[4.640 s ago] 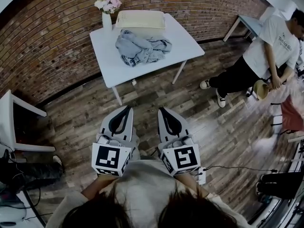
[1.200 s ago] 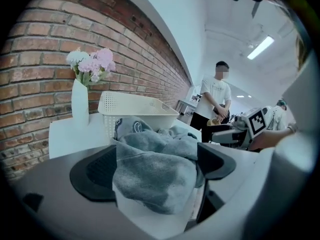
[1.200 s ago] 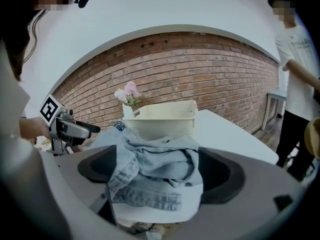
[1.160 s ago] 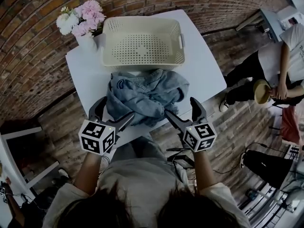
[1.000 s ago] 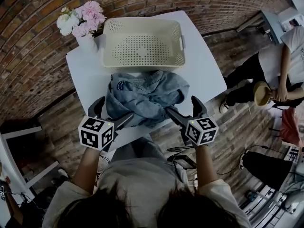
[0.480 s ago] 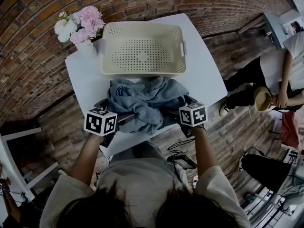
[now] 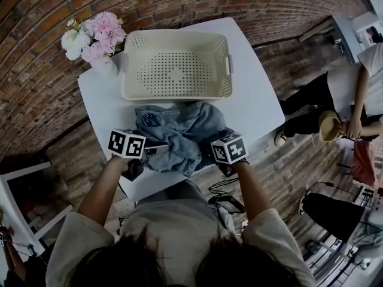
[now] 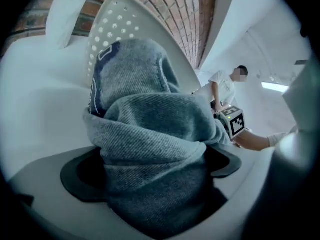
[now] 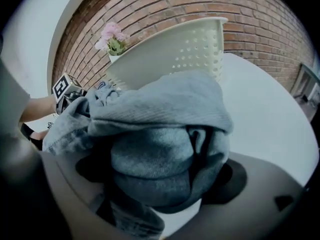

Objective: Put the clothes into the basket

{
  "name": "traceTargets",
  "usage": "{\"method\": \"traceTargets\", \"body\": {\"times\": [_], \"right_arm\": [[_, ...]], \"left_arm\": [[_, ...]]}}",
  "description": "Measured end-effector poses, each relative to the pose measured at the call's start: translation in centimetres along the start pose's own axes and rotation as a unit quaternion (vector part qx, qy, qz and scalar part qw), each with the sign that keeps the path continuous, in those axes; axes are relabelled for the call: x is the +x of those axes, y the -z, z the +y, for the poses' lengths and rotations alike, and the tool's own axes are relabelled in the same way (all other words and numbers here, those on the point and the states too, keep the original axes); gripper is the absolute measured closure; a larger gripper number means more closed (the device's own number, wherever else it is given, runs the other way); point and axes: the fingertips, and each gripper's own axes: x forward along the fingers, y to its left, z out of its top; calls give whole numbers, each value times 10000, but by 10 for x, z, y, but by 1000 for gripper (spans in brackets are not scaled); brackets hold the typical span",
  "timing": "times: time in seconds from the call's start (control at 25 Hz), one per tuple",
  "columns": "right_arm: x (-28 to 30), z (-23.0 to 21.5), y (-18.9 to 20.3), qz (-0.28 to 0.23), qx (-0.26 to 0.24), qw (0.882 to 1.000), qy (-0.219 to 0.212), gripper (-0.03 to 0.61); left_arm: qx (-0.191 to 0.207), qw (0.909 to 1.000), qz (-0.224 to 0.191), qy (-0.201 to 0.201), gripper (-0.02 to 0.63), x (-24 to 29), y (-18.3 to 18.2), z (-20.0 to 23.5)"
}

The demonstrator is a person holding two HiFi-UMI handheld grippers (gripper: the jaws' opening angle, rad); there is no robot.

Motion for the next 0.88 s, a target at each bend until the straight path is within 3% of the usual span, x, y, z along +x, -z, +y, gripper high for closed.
{"method": "traceTargets", "body": {"times": [0.36, 0.64, 0.88], "right_arm": [[7, 24, -7, -129, -55, 9993, -341, 171], [6, 37, -11, -338, -90, 9980, -521, 225], [-6, 48, -13, -653, -90, 9969, -429, 278]], "left_arm": [[-51, 9993, -343, 158, 32, 8, -5, -6], [119, 9968, -593, 532, 71, 15, -10, -24], [400, 9939, -864, 552, 91, 10, -11, -40]]}}
